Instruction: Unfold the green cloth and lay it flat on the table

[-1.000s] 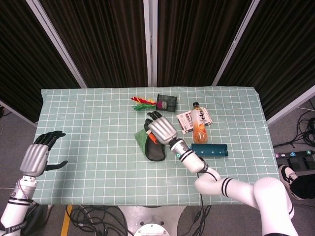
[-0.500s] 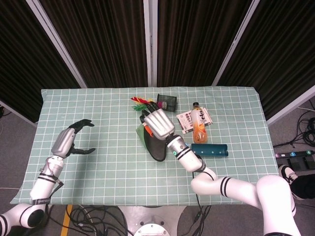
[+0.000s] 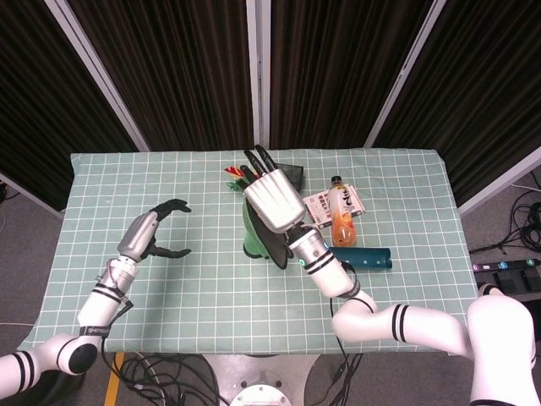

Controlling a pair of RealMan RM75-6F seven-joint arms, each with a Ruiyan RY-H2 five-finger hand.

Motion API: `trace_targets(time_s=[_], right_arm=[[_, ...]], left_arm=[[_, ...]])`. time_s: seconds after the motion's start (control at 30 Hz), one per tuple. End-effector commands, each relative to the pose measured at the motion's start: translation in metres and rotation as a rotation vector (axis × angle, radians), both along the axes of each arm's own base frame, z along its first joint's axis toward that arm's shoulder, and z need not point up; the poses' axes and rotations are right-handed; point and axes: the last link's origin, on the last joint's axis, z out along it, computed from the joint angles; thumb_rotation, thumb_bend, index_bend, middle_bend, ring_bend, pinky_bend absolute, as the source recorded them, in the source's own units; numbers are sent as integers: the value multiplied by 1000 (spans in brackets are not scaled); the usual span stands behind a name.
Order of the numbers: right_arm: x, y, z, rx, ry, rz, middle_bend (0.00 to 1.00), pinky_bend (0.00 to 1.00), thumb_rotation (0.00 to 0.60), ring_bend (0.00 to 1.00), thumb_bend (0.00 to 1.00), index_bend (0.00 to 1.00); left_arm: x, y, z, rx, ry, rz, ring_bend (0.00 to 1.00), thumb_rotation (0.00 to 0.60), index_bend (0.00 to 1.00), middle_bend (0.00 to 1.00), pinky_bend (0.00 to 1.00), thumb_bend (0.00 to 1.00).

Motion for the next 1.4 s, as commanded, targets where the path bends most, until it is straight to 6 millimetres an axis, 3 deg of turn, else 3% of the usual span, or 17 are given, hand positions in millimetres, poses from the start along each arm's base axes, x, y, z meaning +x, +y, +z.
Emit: trace_targets(time_s=[0.03, 0.13, 0.4, 0.6, 0.87, 1.27, 1.4], right_arm=[[14, 5, -10, 11, 43, 17, 314, 95, 600, 96, 567, 865], [22, 7, -26, 28, 65, 7, 303, 88, 600, 85, 568, 864], [39, 16, -68, 53, 102, -16, 291, 85, 600, 64, 568, 865], [45, 20, -87, 14, 128, -41, 289, 85, 600, 60, 565, 866], [48, 18, -92, -2, 104, -81, 289, 86, 600, 59, 566, 869], [50, 19, -91, -7, 66, -93, 288, 86, 600, 59, 569, 870], [50, 20, -89, 1, 49, -93, 288, 86, 600, 59, 568, 871]], left_arm=[[3, -1, -6, -40, -21, 16, 197, 600, 345, 295, 207, 2], [4, -3, -13, -81, -28, 32, 197, 598, 345, 291, 208, 0], [8, 6, -34, -120, 9, 70, 197, 479, 345, 290, 210, 0], [6, 7, -48, -143, 62, 111, 197, 406, 345, 286, 214, 0], [7, 7, -65, -140, 124, 138, 197, 380, 346, 284, 220, 0], [26, 6, -95, -175, 167, 147, 197, 320, 347, 283, 224, 0], [28, 7, -103, -176, 190, 155, 197, 333, 352, 283, 224, 0]])
